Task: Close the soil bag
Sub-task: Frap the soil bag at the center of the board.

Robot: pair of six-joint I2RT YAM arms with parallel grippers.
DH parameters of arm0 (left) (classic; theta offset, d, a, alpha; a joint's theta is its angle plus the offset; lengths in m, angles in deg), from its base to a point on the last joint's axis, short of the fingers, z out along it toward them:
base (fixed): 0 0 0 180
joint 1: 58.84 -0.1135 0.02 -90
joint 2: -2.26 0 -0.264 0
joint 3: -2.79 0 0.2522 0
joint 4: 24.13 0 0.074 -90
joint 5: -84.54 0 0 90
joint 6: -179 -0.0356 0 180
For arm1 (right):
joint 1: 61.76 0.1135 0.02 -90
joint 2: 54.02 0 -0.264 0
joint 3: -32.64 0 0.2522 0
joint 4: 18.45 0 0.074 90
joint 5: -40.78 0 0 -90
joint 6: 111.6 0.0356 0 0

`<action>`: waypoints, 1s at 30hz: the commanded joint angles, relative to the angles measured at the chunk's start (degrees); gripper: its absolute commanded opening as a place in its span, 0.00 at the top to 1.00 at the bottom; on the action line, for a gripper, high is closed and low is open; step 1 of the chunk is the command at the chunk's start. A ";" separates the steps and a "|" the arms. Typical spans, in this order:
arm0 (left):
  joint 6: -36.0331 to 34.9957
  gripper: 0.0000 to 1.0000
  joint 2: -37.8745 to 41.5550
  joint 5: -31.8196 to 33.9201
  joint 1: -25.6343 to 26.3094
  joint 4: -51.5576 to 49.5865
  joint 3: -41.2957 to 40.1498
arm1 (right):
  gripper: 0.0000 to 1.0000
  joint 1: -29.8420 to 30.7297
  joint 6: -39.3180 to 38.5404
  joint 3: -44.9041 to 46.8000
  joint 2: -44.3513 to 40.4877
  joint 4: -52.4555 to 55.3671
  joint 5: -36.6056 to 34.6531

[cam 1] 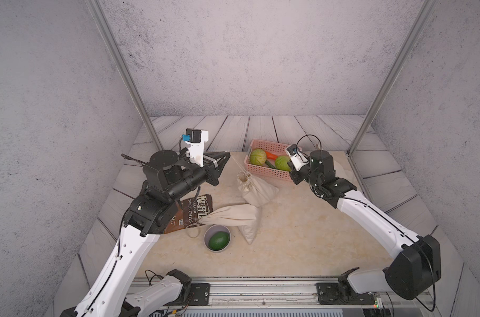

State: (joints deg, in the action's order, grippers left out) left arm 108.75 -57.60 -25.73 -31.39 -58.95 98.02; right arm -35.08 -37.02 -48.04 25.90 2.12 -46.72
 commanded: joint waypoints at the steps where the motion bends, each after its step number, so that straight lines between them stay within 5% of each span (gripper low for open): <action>1: 1.78 1.00 -2.40 -2.31 -0.46 2.51 -2.71 | 0.79 0.86 2.90 2.94 0.56 1.20 7.56; 6: 3.30 1.00 -3.93 -4.53 -0.46 3.97 -2.79 | 0.58 4.52 7.53 1.98 -2.91 -0.80 11.70; 13: 3.81 1.00 -3.82 -6.13 -0.37 4.23 0.70 | 0.40 9.60 17.78 -1.31 -6.31 -5.94 12.35; 21: 4.77 1.00 -4.17 -8.33 -0.38 4.93 2.47 | 0.36 16.45 16.14 -8.27 -1.38 -1.66 2.43; 30: 4.94 1.00 -4.64 -8.78 -0.28 5.04 3.42 | 0.36 19.93 13.68 -13.50 2.21 0.51 -0.51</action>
State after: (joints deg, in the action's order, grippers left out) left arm 113.52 -62.52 -33.42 -31.46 -56.16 98.92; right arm -16.39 -21.94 -58.20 27.62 1.21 -44.27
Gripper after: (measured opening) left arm 0.058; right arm 0.639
